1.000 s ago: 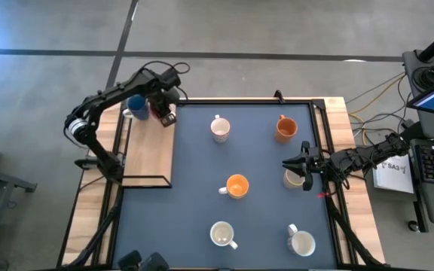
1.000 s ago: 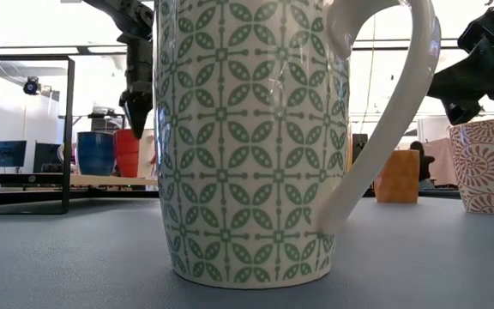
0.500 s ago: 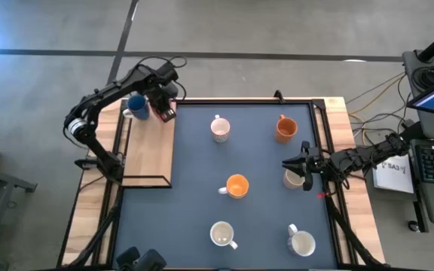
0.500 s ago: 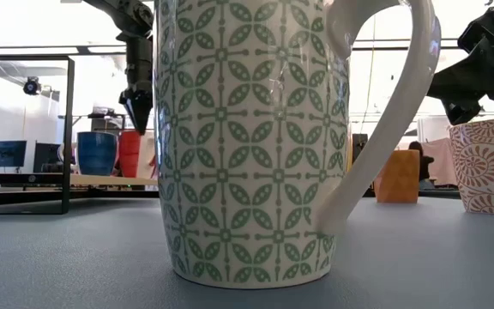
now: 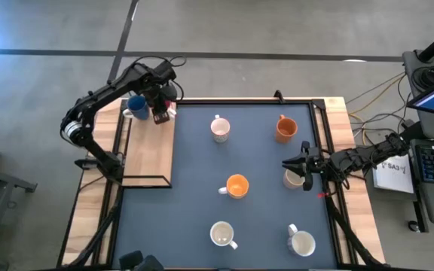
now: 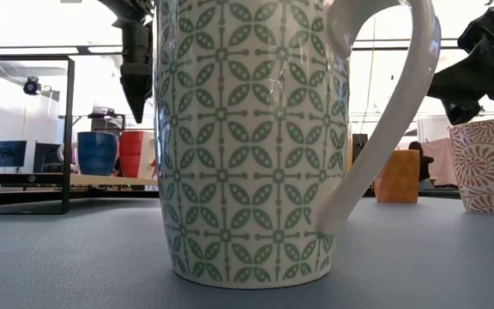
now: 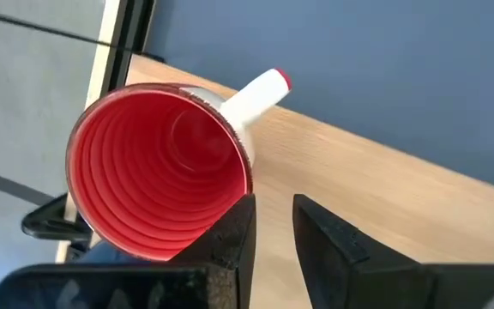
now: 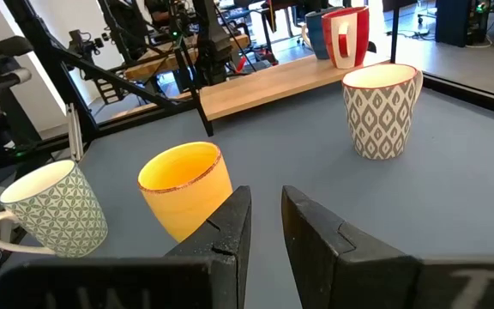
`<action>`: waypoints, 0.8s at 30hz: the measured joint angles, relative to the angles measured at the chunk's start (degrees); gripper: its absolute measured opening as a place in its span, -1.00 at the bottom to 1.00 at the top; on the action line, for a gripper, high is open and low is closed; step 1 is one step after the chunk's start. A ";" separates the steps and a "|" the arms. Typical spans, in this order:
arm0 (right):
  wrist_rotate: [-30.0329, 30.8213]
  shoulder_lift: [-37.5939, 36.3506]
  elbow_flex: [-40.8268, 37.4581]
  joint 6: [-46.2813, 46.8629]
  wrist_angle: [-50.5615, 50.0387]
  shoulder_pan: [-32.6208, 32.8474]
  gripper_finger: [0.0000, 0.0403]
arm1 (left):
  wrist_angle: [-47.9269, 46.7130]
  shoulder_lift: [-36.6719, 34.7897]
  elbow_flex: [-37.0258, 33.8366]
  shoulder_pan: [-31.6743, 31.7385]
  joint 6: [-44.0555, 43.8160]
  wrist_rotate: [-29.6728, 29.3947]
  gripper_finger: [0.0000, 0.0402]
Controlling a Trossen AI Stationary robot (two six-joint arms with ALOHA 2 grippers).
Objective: Place coffee mugs
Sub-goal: Put the red mug on the shelf
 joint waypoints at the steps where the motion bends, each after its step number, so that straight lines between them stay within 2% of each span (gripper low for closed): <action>1: 0.00 0.00 0.02 0.00 0.01 0.00 -0.72 | -0.01 0.17 -0.01 0.00 0.29 -0.04 -0.69; 18: -0.01 0.00 0.00 0.00 0.00 0.00 -0.72 | 4.18 1.28 -4.26 0.00 -0.74 -1.55 -0.69; 24: 0.00 0.00 0.00 0.00 0.01 0.00 -0.72 | 4.89 1.26 -4.26 0.00 -0.86 -2.47 -0.81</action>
